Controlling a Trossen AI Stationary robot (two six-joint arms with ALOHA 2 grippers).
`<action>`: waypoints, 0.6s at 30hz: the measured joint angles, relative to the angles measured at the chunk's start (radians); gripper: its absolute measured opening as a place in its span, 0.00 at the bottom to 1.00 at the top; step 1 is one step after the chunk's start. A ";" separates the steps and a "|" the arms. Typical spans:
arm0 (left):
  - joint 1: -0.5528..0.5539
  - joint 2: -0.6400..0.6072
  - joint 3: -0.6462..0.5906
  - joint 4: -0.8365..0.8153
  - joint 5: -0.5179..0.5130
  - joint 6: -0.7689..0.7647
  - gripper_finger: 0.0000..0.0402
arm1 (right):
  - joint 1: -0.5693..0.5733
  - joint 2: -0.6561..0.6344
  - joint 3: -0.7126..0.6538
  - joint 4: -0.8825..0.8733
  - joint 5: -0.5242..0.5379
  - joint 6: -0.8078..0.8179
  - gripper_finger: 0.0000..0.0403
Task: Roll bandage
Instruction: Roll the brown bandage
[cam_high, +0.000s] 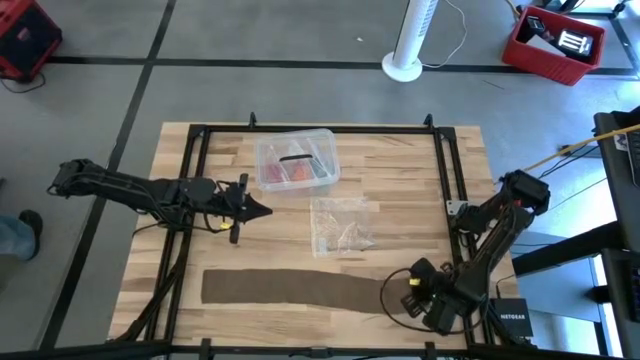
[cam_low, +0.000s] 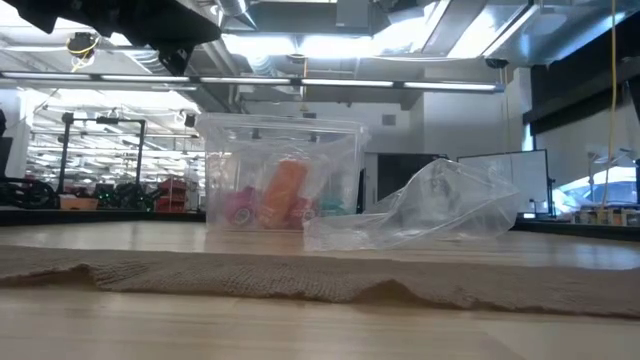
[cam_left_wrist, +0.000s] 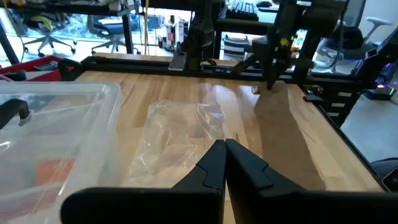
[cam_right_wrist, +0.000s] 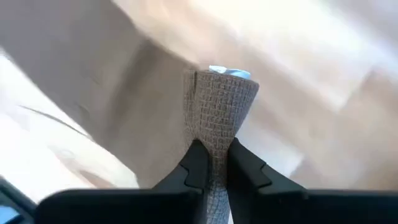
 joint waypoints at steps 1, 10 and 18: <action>0.000 0.000 0.009 0.002 0.000 0.011 0.00 | -0.018 -0.012 0.018 -0.027 0.049 -0.048 0.09; -0.009 0.039 0.006 0.108 -0.005 -0.002 0.00 | -0.295 -0.049 0.046 0.082 0.279 -0.685 0.08; -0.046 0.274 0.065 0.182 -0.074 -0.024 0.00 | -0.562 -0.070 0.046 0.155 0.299 -1.170 0.08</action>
